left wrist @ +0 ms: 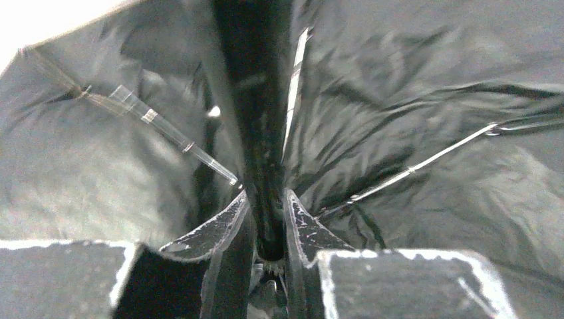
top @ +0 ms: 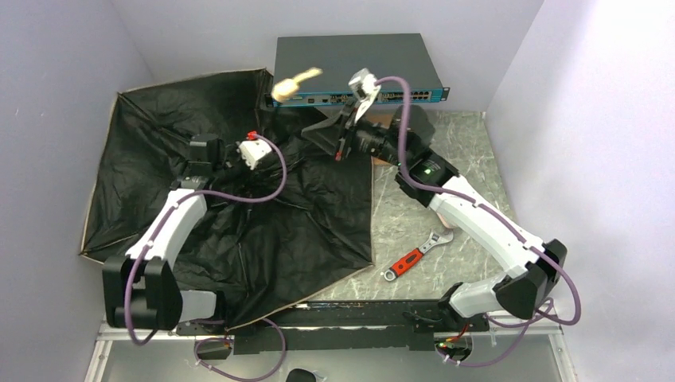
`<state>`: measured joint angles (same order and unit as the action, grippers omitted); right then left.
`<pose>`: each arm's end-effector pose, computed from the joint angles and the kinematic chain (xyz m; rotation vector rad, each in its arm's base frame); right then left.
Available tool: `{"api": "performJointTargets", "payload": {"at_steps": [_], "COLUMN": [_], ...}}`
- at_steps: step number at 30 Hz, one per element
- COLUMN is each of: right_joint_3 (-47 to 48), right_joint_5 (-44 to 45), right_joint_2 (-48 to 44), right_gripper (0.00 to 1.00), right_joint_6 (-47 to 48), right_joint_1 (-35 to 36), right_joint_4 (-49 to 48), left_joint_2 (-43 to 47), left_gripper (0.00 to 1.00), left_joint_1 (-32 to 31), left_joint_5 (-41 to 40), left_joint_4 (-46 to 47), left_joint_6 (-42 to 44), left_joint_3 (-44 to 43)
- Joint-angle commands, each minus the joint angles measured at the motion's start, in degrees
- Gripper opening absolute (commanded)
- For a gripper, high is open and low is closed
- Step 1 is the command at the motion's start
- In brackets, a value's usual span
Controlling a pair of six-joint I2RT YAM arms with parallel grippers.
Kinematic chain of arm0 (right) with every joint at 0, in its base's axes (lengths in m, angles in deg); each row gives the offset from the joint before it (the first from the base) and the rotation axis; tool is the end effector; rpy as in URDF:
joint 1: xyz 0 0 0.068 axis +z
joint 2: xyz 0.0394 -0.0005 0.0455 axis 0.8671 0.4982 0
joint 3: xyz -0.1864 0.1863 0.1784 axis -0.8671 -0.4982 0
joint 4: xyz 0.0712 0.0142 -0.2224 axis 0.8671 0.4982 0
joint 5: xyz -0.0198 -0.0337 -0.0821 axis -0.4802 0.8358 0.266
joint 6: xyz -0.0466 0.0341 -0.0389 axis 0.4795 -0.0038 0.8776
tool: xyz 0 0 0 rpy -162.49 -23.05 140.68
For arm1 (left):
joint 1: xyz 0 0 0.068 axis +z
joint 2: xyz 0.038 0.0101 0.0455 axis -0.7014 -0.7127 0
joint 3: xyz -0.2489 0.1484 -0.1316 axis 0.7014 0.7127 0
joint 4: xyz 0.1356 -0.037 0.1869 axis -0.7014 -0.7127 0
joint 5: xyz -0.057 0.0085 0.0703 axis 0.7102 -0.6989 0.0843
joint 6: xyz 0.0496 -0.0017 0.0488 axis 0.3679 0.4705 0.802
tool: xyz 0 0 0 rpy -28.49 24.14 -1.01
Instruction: Open the umbrella
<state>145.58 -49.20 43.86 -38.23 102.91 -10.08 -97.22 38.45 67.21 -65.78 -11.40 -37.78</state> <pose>0.2026 0.2198 0.5001 -0.7075 1.4140 1.1499 0.2493 -0.0559 0.3367 1.0729 1.7180 -0.1938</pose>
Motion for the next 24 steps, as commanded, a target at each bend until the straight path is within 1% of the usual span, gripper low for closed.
{"api": "performJointTargets", "payload": {"at_steps": [1, 2, 5, 6, 10, 12, 14, 16, 18, 19, 21, 22, 24], "right_joint_3": [6.40, 6.17, 4.51, 3.66, 0.18, -0.71, -1.38, -1.56, -1.50, -1.44, -1.38, -1.36, -1.20], "right_joint_5": [-3.93, -3.98, -3.90, -3.83, -0.98, 2.41, 4.39, 5.57, 5.75, 5.11, 3.46, 2.47, 0.75], "right_joint_2": [-6.95, -7.06, -7.47, -7.72, -9.05, -9.96, -10.58, -10.92, -10.84, -10.64, -10.12, -9.82, -9.19], "right_gripper": [0.00, 0.00, 0.00, 0.00, 0.00, 0.11, 0.27, 0.46, 0.60, 0.68, 0.76, 0.84, 0.94], "right_joint_6": [-2.94, -2.94, -1.91, -1.44, 1.26, 2.03, 2.06, 1.84, 0.00, -1.47, -4.10, -4.69, -4.59], "right_joint_1": [-0.12, -0.18, -0.20, -0.16, -0.22, -0.77, -2.49, -4.25, -7.21, -9.80, -13.30, -14.60, -16.23], "right_joint_4": [-11.81, -11.82, -11.36, -11.11, -9.33, -7.75, -6.19, -4.83, -3.12, -2.03, -0.61, 0.10, 1.95], "left_joint_2": [-3.47, -3.49, -1.53, -0.01, 6.67, 9.60, 11.66, 13.30, 13.91, 13.75, 13.76, 13.97, 14.80], "left_gripper": [0.23, 0.21, 0.03, 0.00, 0.00, 0.00, 0.00, 0.00, 0.00, 0.00, 0.00, 0.00, 0.00], "left_joint_1": [5.32, 5.78, 7.32, 7.39, 7.41, 7.49, 7.54, 7.50, 7.54, 7.54, 7.53, 7.52, 7.45], "left_joint_5": [-15.33, -15.71, -13.89, -13.36, -12.11, -12.95, -13.57, -14.97, -17.36, -18.82, -22.11, -23.91, -27.11], "left_joint_4": [-4.71, -5.19, -7.82, -8.01, -6.54, -6.34, -6.18, -5.25, -4.25, -4.94, -4.70, -3.32, 0.16], "left_joint_6": [5.30, 5.90, 8.26, 9.08, 10.25, 11.04, 12.87, 16.04, 19.13, 21.20, 26.18, 30.76, 37.02], "left_joint_3": [-1.14, -1.87, -4.33, -4.57, -5.30, -6.68, -8.15, -9.26, -11.28, -12.97, -15.50, -16.36, -16.43]}}
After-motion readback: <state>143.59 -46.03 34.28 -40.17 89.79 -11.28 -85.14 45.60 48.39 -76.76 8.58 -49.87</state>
